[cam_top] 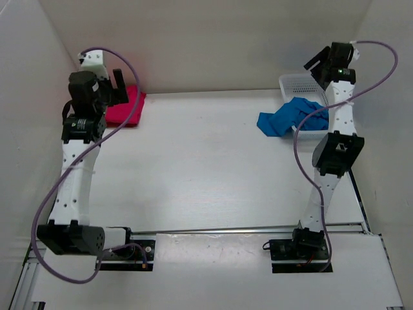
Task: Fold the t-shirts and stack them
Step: Grab crumpled tshirt from bin with the right arm
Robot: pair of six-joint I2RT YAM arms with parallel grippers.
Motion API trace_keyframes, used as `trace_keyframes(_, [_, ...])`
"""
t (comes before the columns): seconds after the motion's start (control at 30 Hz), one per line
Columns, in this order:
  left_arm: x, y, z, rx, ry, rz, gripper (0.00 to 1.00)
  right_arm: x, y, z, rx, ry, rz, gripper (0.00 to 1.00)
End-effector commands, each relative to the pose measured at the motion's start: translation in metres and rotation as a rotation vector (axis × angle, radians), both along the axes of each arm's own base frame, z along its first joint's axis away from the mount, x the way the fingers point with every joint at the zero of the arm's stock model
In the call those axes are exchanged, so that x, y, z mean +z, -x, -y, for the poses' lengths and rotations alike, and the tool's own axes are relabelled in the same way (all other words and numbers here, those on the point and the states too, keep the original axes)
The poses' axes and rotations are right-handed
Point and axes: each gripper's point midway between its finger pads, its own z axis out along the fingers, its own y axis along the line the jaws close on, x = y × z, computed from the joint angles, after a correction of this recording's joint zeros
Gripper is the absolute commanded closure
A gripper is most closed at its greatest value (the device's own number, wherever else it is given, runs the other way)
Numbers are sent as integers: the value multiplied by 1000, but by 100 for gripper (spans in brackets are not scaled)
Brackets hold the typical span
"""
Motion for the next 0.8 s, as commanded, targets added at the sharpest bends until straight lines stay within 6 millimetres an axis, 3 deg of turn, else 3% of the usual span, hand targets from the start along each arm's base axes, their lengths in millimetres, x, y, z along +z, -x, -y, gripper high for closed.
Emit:
trace_keyframes(0.0, [-10, -4, -4, 38, -9, -57, 1, -89, -40, 12, 7, -180, -85, 19])
trace_keyframes(0.1, [-25, -9, -15, 98, -25, -113, 1, -150, -49, 30, -69, -272, -123, 22])
trace_keyframes(0.17, [-43, -7, -20, 131, -36, -160, 1, -176, -59, 35, -87, -323, -141, 22])
trace_keyframes(0.27, [-65, -4, -20, 130, -42, -222, 1, -190, -68, 34, -92, -347, -141, 23])
trace_keyframes(0.37, [-78, -5, -25, 172, -63, -260, 1, -214, -61, 43, -170, -344, -187, 29])
trace_keyframes(0.4, [-77, -10, -28, 190, -69, -263, 1, -218, -59, 43, -172, -345, -198, 33])
trace_keyframes(0.43, [-77, -10, -28, 205, -79, -270, 1, -221, -56, 42, -180, -355, -213, 46])
trace_keyframes(0.5, [-77, -15, -24, 196, -81, -275, 1, -222, -54, 38, -169, -367, -224, 63])
trace_keyframes(0.53, [-77, -15, -24, 196, -81, -275, 1, -228, -54, 37, -163, -374, -235, 73])
trace_keyframes(0.57, [-77, -15, -24, 196, -81, -275, 1, -228, -54, 37, -163, -374, -235, 92])
trace_keyframes(0.6, [-79, -13, -25, 196, -83, -284, 1, -232, -52, 33, -158, -392, -245, 99])
trace_keyframes(0.63, [-82, -13, -25, 196, -84, -293, 1, -237, -49, 29, -145, -407, -261, 99])
trace_keyframes(0.77, [-88, -6, -25, 195, -87, -308, 1, -203, -58, 24, -65, -387, -171, 99])
